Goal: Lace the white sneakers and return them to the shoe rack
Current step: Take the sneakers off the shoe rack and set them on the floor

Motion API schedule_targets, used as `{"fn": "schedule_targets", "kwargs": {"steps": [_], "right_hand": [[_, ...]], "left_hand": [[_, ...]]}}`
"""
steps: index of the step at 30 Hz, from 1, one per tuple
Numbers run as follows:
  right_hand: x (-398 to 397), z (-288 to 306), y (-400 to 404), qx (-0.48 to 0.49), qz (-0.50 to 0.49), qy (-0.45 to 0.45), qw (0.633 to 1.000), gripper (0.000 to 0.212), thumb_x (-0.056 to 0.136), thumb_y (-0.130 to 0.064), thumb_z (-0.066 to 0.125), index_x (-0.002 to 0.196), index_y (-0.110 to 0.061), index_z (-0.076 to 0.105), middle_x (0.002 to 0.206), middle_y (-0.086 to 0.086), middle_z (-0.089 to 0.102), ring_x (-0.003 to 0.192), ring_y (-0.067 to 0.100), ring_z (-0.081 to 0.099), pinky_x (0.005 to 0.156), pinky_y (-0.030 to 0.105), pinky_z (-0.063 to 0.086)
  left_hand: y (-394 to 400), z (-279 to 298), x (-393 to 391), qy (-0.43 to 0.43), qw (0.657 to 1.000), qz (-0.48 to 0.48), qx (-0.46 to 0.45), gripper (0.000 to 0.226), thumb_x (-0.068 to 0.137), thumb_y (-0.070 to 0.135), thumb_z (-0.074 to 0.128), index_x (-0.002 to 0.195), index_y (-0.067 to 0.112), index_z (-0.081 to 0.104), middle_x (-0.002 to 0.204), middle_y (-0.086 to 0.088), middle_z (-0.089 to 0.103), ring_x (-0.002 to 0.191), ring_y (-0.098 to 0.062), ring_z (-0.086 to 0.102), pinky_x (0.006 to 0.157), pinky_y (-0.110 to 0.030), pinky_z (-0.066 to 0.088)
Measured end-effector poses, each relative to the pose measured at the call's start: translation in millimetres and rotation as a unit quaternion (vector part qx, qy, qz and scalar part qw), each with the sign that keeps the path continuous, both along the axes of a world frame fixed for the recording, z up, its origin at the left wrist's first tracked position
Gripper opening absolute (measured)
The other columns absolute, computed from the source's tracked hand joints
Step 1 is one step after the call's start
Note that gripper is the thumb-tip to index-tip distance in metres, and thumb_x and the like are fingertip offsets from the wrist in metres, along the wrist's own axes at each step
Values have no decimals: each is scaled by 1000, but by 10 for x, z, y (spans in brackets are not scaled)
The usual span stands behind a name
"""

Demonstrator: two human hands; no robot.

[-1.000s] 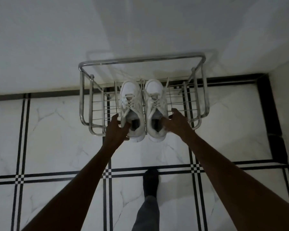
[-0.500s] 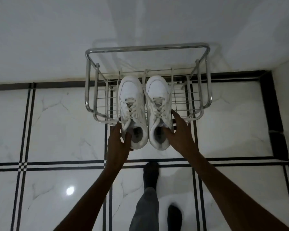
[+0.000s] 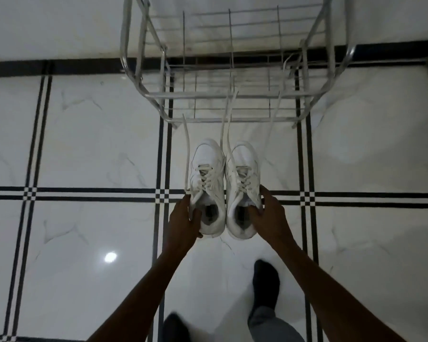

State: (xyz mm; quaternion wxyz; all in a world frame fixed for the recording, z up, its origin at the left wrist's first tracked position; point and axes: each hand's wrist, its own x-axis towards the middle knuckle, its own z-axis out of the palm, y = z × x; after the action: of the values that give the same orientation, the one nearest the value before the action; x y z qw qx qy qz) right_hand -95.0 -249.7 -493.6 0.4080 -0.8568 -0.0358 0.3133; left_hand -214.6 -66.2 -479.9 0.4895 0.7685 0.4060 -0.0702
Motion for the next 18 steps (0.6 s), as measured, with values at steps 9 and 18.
{"fn": "schedule_targets", "kwargs": {"steps": [9, 18], "right_hand": [[-306, -1919, 30, -77, 0, -11, 997, 46, 90, -7, 54, 135, -2, 51, 128, 21, 63, 120, 36, 58, 101, 38, 48], [-759, -1813, 126, -83, -27, -228, 970, 38, 86, -16, 70, 121, -10, 57, 120, 11, 55, 113, 22, 53, 90, 23, 49]], "left_hand": [[-67, -2088, -328, 4, 1000, -8, -7, 47, 102, 14, 53, 148, 9, 42, 121, -12, 48, 94, -34, 68, 47, -32, 61], [-36, -2408, -646, -24, 999, -6, 34, 63, 93, 48, 66, 149, 27, 43, 124, -4, 56, 110, -28, 60, 90, -43, 56]]}}
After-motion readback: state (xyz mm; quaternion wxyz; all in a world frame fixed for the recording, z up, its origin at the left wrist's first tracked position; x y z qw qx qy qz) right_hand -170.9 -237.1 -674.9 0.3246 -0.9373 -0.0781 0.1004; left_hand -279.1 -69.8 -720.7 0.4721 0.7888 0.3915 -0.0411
